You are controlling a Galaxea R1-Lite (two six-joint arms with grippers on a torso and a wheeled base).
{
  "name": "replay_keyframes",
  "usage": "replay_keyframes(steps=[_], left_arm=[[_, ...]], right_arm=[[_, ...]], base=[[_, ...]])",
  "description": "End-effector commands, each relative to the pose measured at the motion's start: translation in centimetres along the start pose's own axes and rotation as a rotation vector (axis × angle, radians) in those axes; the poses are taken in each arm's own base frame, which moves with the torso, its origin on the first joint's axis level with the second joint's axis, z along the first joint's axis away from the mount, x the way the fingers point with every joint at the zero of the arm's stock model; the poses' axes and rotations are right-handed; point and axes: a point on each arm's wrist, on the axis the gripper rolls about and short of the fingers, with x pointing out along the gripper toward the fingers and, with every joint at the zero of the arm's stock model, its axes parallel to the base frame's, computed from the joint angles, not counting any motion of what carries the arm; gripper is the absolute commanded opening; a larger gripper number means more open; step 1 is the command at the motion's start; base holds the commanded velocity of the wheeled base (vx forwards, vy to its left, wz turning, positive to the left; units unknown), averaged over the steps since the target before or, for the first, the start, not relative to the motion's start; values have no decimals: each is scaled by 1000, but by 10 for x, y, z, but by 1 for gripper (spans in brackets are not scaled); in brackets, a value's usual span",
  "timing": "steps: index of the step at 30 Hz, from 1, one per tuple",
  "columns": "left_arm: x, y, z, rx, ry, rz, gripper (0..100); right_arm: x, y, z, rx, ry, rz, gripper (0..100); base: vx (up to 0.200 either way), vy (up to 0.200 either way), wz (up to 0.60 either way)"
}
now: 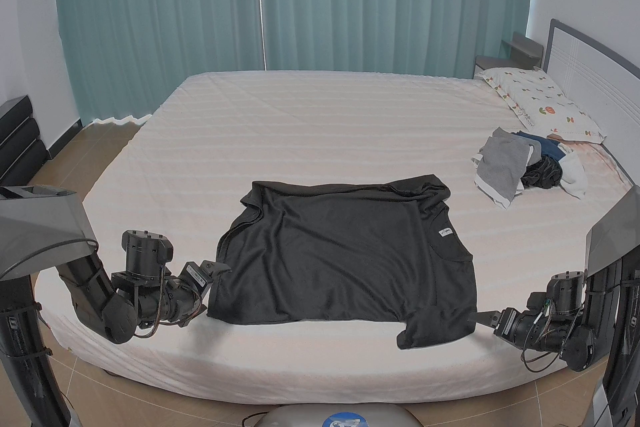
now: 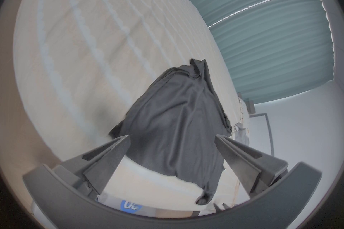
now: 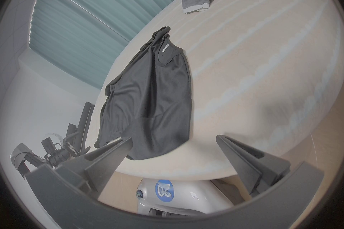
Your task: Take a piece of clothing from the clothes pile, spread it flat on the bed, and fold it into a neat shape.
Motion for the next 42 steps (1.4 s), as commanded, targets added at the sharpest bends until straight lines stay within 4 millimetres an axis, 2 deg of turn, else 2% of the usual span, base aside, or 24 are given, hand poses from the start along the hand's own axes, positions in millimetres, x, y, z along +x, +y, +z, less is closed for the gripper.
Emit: replay_keyframes(steps=[1, 6, 11, 17, 22, 24, 31, 32, 38, 42], left_arm=[[10, 9, -7, 13, 0, 52, 100], [28, 4, -21, 81, -41, 86, 100], [34, 7, -29, 108, -51, 119, 100], [39, 14, -30, 151, -66, 158, 100], [43, 11, -29, 176, -81, 151, 100], [52, 10, -25, 173, -90, 147, 100], [55, 11, -25, 200, -88, 154, 100], [56, 12, -25, 206, -86, 157, 0], [53, 16, -25, 215, -159, 221, 0], [51, 16, -20, 202, -182, 220, 0]], right_arm=[[5, -3, 0, 3, 2, -1, 100], [4, 1, 5, -9, -27, 14, 100], [4, -1, 4, -3, -19, 8, 100], [4, 1, 5, -9, -26, 12, 100], [5, 0, 5, -9, -26, 12, 100], [5, 2, 4, -16, -26, 15, 100], [6, 1, 3, -19, -22, 10, 100], [6, 1, 3, -20, -19, 9, 100], [11, 0, -2, -24, 7, 3, 100], [15, 2, 3, -21, -13, 20, 100]], base=[[0, 0, 0], [0, 0, 0], [0, 0, 0], [0, 0, 0], [0, 0, 0], [0, 0, 0], [0, 0, 0], [0, 0, 0], [0, 0, 0], [0, 0, 0]])
